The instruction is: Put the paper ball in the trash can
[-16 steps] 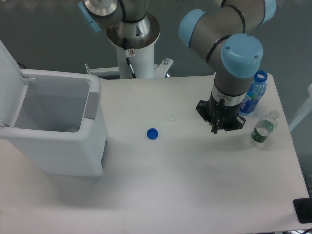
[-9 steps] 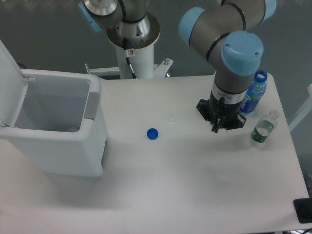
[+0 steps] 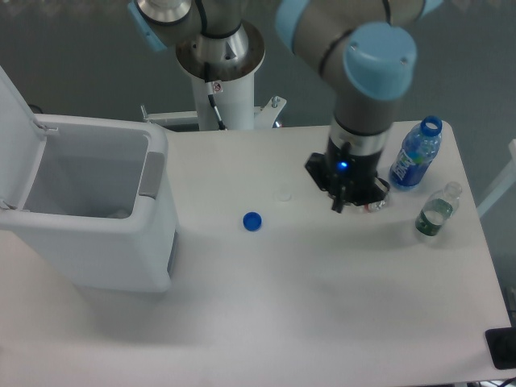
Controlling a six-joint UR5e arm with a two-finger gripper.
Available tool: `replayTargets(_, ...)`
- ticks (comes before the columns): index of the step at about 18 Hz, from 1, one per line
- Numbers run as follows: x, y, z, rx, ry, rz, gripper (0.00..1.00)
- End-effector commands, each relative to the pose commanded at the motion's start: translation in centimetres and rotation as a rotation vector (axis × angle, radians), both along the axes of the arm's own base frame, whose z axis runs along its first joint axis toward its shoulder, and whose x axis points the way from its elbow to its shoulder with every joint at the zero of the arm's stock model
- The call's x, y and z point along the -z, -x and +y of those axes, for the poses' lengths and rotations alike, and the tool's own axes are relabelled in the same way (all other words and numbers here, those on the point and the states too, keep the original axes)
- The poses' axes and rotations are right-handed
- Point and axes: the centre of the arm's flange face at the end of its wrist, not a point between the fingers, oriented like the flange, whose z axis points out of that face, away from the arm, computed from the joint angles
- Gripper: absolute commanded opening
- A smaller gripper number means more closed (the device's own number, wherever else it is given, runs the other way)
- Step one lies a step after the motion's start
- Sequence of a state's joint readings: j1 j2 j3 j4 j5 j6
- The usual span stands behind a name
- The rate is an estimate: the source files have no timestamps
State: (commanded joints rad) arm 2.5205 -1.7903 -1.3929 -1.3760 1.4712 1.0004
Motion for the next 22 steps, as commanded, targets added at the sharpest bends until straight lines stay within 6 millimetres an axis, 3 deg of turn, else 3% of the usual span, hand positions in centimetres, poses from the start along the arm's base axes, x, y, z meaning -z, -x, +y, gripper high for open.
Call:
replayTargets(9, -5.3, -8.1, 3.2, -0.023, -0.185, -0.069, 0.00)
replayTargets(13, -6.3, -12.8, 5.2, 0.007, -0.226, -0.115, 0.00)
replayTargets(17, -7.3, -17.7, 5.9, 0.061, -0.245, -0.133, 0.00)
replayTargets(22, -8.3, -21.3, 6.4, 0.089, -0.265, -0.154, 0.01)
